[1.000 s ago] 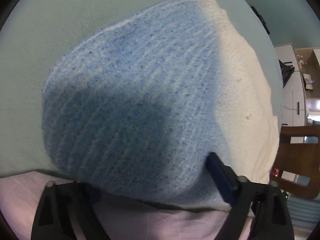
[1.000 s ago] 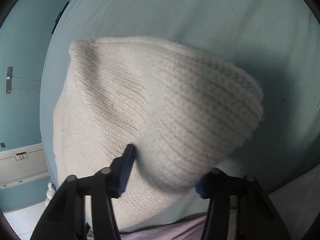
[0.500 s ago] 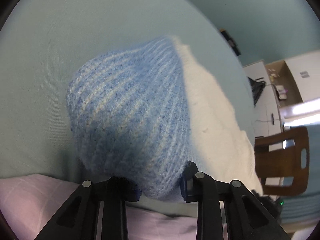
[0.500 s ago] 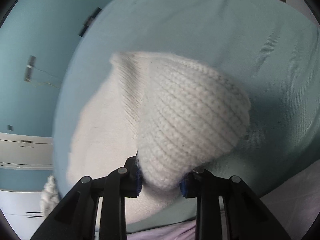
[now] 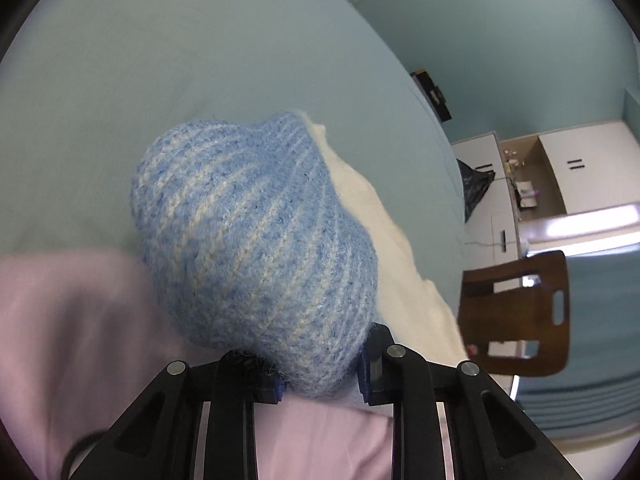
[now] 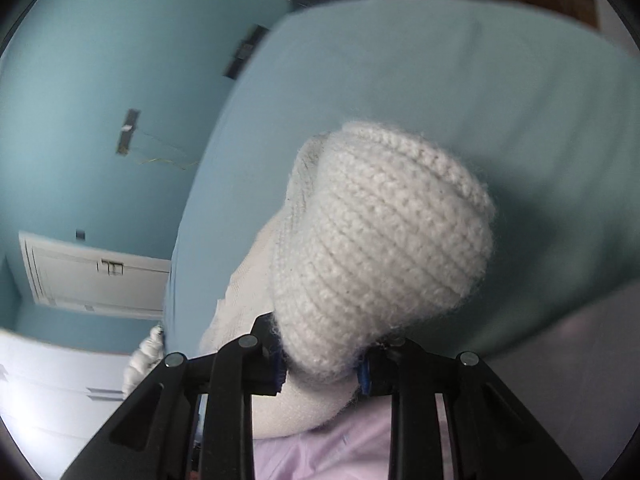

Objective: Fold small clothes

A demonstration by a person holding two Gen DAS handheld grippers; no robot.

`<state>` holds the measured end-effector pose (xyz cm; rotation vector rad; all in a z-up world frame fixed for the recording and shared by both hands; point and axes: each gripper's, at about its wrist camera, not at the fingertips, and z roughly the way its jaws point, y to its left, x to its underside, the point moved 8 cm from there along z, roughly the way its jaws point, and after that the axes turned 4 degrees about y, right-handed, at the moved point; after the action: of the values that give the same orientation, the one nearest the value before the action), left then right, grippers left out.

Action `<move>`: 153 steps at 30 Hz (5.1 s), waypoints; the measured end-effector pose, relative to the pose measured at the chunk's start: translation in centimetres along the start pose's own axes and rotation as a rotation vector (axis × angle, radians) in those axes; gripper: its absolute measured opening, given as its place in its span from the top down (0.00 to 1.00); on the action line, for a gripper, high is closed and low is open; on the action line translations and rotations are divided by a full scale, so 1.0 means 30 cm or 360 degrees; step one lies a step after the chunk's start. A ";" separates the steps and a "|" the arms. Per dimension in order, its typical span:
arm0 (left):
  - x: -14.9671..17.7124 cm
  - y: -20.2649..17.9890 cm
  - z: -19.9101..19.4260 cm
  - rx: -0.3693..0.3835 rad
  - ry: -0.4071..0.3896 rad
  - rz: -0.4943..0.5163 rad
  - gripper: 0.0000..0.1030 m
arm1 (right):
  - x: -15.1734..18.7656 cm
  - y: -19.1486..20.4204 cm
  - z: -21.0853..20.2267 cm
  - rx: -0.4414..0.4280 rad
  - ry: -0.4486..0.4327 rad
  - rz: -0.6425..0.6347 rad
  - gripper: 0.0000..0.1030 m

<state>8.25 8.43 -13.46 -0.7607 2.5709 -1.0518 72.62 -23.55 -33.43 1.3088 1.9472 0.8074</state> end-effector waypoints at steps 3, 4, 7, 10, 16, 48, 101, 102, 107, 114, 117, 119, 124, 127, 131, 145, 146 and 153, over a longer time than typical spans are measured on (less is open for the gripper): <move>0.017 -0.019 0.009 -0.0020 0.0038 0.0015 0.77 | 0.019 -0.004 -0.026 -0.0011 0.0042 0.0065 0.79; 0.001 -0.030 0.008 -0.0012 0.0053 -0.0003 0.77 | 0.018 0.002 -0.023 0.0022 0.0038 0.0057 0.79; -0.070 -0.102 0.014 0.0024 0.0077 -0.0030 0.77 | 0.017 0.030 -0.035 0.0061 0.0083 0.0130 0.79; -0.162 -0.173 0.026 0.0047 0.0105 -0.0056 0.77 | -0.014 0.100 -0.044 -0.0008 0.0129 0.0242 0.79; -0.516 -0.305 0.196 0.0082 0.0036 -0.0200 0.66 | -0.262 0.322 0.123 -0.0189 0.0189 0.0260 0.57; -0.412 -0.134 0.613 -0.1118 -0.0208 0.0873 0.00 | -0.318 0.317 0.569 0.0467 0.0024 -0.0560 0.84; -0.276 -0.290 0.787 -0.1233 -0.0097 0.1320 0.00 | 0.072 0.472 0.707 0.1110 -0.0469 -0.1297 0.06; -0.271 -0.301 0.801 -0.1234 -0.0072 0.1317 0.00 | 0.065 0.433 0.743 0.1189 -0.0394 -0.1282 0.06; -0.289 -0.324 0.763 -0.1163 0.0014 0.1273 0.00 | 0.036 0.254 0.779 0.1255 -0.0212 -0.1150 0.01; -0.309 -0.294 0.468 -0.1137 -0.0144 0.1138 0.00 | 0.112 0.297 0.642 0.1047 -0.0264 -0.0940 0.01; -0.289 -0.229 0.327 -0.1052 -0.0214 0.1006 0.00 | 0.122 0.298 0.539 0.0808 -0.0283 -0.0725 0.01; -0.258 -0.175 0.276 -0.0933 -0.0229 0.0891 0.00 | 0.156 0.254 0.482 0.0623 -0.0181 -0.0525 0.01; -0.262 -0.095 0.329 -0.1011 -0.0121 0.0821 0.00 | 0.217 0.075 0.469 0.0222 0.0001 0.0035 0.01; -0.280 -0.114 0.363 -0.0996 -0.0116 0.0852 0.00 | 0.194 -0.029 0.519 0.0176 0.0079 0.0270 0.01; -0.286 -0.080 0.370 -0.0975 -0.0099 0.0825 0.00 | 0.203 -0.068 0.596 0.0135 0.0121 0.0387 0.01; -0.369 -0.070 0.284 -0.0961 -0.0223 0.0791 0.00 | 0.150 -0.031 0.615 -0.0263 0.0114 0.0539 0.01; -0.373 -0.071 0.283 -0.0949 -0.0224 0.0788 0.00 | 0.157 -0.034 0.619 -0.0267 0.0119 0.0550 0.01; -0.400 -0.061 0.283 -0.0895 -0.0202 0.0753 0.00 | 0.166 0.001 0.582 -0.0255 0.0002 0.0502 0.01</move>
<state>22.45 9.16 -17.65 -0.2742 2.7460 -0.1344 84.95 -16.53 -44.75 1.5363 1.6589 1.0916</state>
